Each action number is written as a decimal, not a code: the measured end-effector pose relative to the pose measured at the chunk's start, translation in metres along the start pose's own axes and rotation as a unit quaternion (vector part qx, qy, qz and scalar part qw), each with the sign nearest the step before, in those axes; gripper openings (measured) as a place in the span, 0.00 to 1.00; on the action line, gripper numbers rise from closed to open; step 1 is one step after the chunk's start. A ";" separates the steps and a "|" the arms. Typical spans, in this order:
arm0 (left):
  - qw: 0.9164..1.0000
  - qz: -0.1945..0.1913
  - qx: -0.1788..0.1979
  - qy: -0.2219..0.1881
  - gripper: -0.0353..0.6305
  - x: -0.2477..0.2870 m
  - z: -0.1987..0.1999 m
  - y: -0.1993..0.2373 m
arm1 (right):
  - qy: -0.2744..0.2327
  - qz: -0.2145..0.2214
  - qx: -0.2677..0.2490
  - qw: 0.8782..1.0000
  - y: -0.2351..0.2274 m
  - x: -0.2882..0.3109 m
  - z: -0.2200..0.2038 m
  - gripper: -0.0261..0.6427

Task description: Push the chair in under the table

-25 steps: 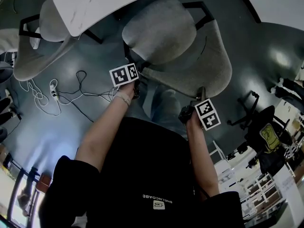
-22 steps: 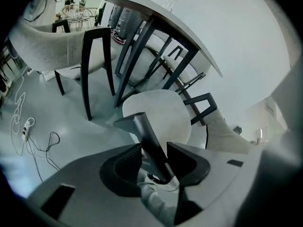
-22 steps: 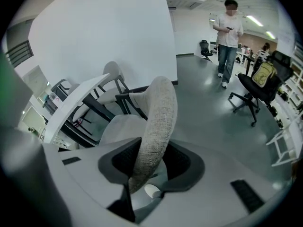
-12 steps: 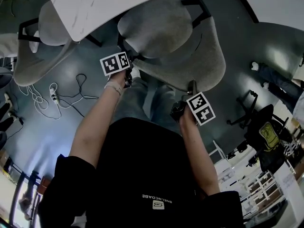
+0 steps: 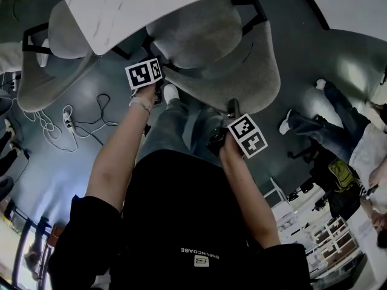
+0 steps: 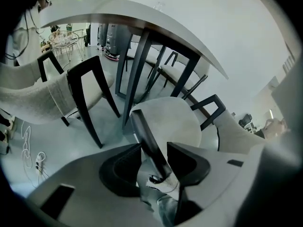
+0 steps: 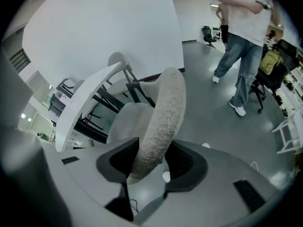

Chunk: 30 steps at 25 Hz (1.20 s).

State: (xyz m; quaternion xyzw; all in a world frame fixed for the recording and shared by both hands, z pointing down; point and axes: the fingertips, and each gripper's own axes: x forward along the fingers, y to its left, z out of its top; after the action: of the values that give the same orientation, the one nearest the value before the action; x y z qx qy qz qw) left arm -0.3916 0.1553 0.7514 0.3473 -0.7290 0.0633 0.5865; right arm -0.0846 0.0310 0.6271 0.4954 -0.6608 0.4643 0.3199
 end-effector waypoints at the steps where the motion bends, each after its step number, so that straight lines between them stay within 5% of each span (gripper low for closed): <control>1: 1.000 0.002 0.002 -0.001 0.31 -0.002 0.000 0.000 | 0.003 0.000 0.003 1.000 0.002 0.000 -0.002 0.28; 8: 1.000 -0.018 -0.021 -0.006 0.31 -0.014 -0.012 -0.009 | 0.007 -0.006 0.020 1.000 0.007 -0.002 -0.005 0.28; 18: 0.999 -0.040 0.002 -0.001 0.31 -0.023 -0.021 -0.016 | 0.007 -0.001 0.003 1.000 0.003 0.002 -0.007 0.29; 30: 0.994 -0.106 0.040 -0.004 0.31 -0.059 -0.028 -0.074 | 0.103 0.068 0.080 0.989 -0.013 -0.023 -0.002 0.30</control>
State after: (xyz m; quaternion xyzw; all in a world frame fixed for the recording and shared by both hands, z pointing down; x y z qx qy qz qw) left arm -0.3219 0.1393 0.6836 0.4463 -0.6872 0.0288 0.5725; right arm -0.0657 0.0404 0.6114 0.4230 -0.6170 0.5848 0.3137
